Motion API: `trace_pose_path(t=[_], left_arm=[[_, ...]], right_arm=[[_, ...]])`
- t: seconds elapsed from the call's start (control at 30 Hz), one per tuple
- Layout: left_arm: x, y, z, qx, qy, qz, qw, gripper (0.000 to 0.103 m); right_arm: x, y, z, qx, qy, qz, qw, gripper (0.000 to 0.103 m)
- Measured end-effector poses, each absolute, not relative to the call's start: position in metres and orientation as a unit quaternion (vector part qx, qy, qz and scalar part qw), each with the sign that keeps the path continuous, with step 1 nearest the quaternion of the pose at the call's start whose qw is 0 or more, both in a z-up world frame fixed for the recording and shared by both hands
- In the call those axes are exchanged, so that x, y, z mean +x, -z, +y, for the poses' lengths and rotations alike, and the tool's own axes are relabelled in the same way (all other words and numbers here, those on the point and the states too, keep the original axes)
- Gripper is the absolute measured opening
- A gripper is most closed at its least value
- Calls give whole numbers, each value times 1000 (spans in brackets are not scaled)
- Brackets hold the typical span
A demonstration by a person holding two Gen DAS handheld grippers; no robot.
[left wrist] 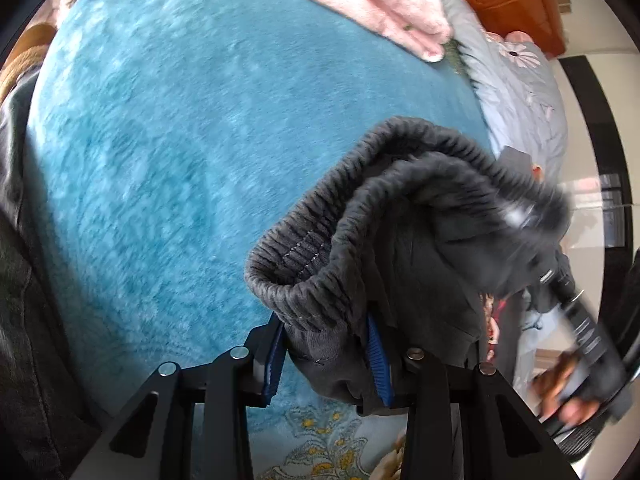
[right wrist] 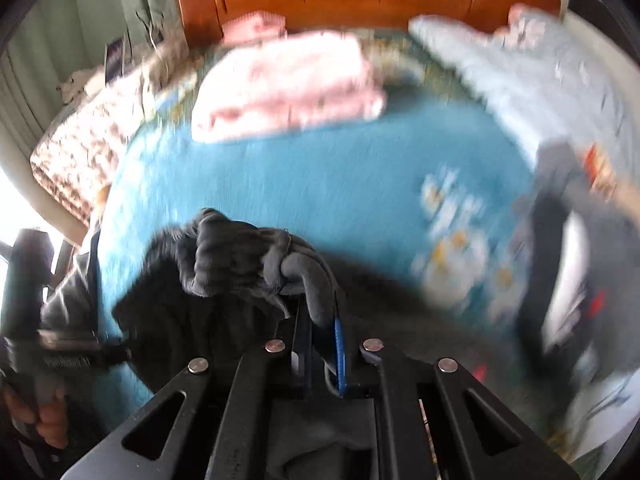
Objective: Fold clothes
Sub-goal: 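Hold the waistband with the left gripper and lift the sweatpants to hang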
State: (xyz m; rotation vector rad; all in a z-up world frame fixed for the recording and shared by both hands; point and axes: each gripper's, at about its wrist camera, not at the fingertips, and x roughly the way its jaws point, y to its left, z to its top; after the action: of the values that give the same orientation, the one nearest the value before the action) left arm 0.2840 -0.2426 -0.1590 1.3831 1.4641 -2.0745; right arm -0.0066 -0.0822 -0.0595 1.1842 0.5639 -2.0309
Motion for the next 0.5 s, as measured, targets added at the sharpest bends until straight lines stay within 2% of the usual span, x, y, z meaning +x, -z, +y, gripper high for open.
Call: trace_pose_path(t=[0.1,0.2,0.4,0.5], left_arm=[[271,148,-248,465,729,489,113,37],[254,138,-255,451,745,479,105,36],[225,150,-246,448,757,463,111,36],[233,168,-254,453,745,476,113,36]], right_arm=[[-30,31,-96,420,802,248,346,9],[-72,30,-118,411,806,268,331,8],[-125,71,-142,455,796,270,294,8],[-140,94,-150,477,790,269,277,8]])
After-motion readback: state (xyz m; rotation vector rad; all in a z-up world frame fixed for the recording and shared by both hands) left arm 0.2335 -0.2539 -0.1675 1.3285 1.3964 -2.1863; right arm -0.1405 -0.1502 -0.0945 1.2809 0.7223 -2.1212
